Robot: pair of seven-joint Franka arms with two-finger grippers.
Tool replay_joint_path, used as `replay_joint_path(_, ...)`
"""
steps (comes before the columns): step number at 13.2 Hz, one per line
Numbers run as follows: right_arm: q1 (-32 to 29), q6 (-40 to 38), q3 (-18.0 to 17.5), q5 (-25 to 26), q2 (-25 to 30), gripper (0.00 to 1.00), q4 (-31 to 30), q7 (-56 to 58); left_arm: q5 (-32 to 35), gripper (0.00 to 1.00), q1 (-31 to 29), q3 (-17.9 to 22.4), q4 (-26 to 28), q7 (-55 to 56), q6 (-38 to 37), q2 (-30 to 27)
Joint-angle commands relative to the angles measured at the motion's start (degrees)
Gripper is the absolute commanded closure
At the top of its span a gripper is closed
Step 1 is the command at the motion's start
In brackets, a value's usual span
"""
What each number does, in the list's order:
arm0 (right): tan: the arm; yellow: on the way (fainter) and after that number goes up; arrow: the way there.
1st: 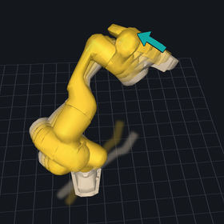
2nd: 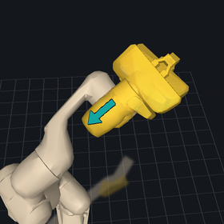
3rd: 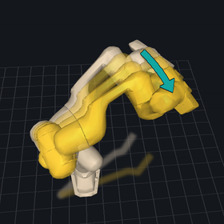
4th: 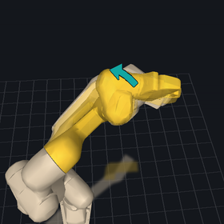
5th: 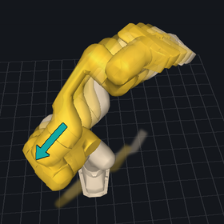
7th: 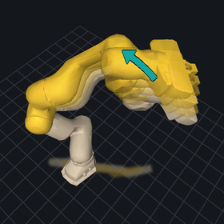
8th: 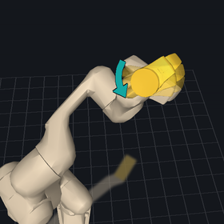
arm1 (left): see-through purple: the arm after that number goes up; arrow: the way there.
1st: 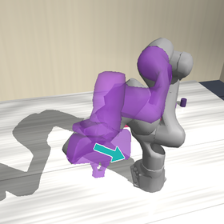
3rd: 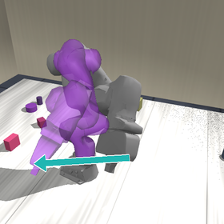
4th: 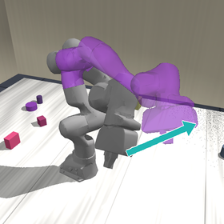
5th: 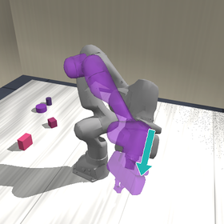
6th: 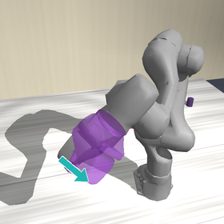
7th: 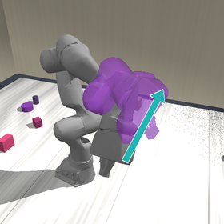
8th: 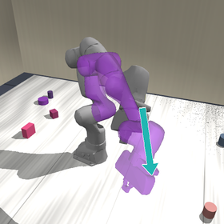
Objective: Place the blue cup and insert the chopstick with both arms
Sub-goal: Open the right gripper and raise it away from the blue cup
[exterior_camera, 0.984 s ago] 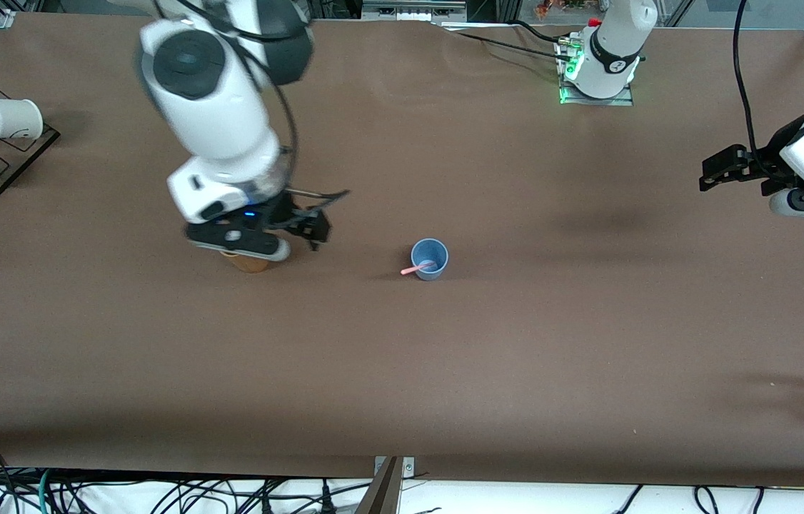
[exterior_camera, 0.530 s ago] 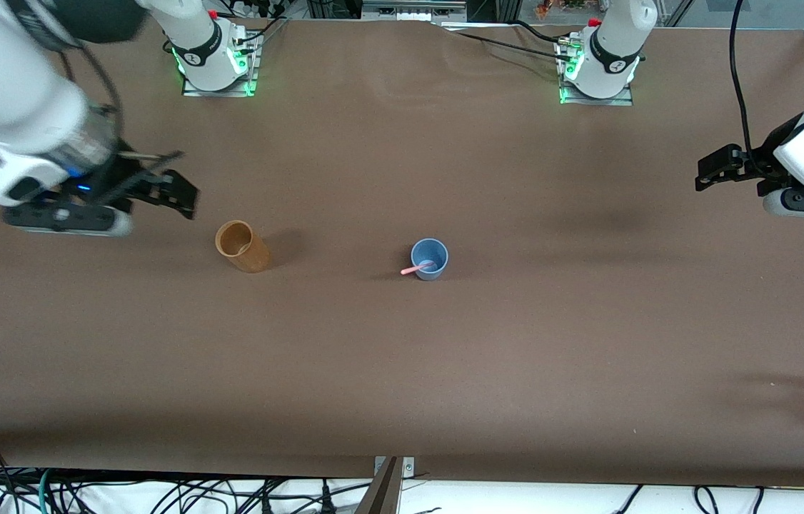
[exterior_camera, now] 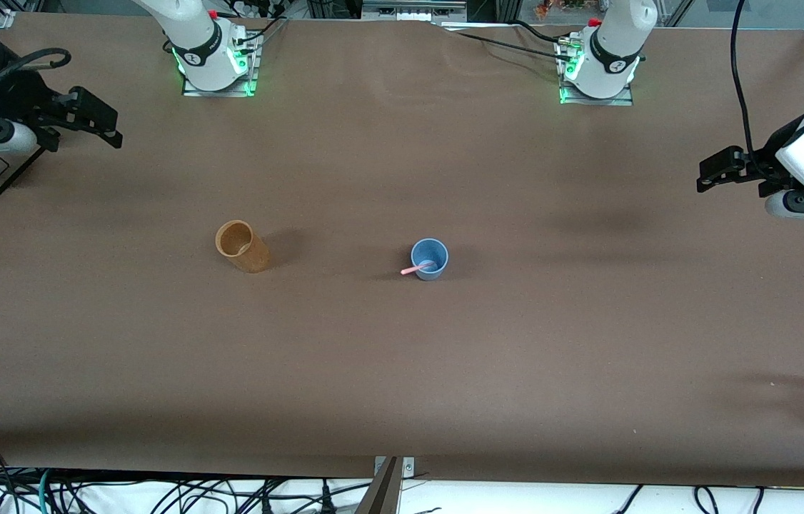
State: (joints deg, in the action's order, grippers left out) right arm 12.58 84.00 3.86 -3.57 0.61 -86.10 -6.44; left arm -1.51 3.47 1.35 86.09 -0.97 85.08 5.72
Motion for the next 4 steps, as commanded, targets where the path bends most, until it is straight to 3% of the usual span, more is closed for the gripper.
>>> replay_joint_path(1, -0.6, -1.0, -0.8, 0.2, -0.1, 0.00, -0.4, 0.9, 0.7, 0.00, -0.2, -0.1, -0.1, -0.8, 0.3, -0.1)
replay_joint_path(4, -0.5, -1.3, -0.9, 0.2, -0.3, 0.00, -0.4, 1.0, 0.7, 0.00, -0.2, -0.2, -0.1, -0.8, 0.3, -0.1)
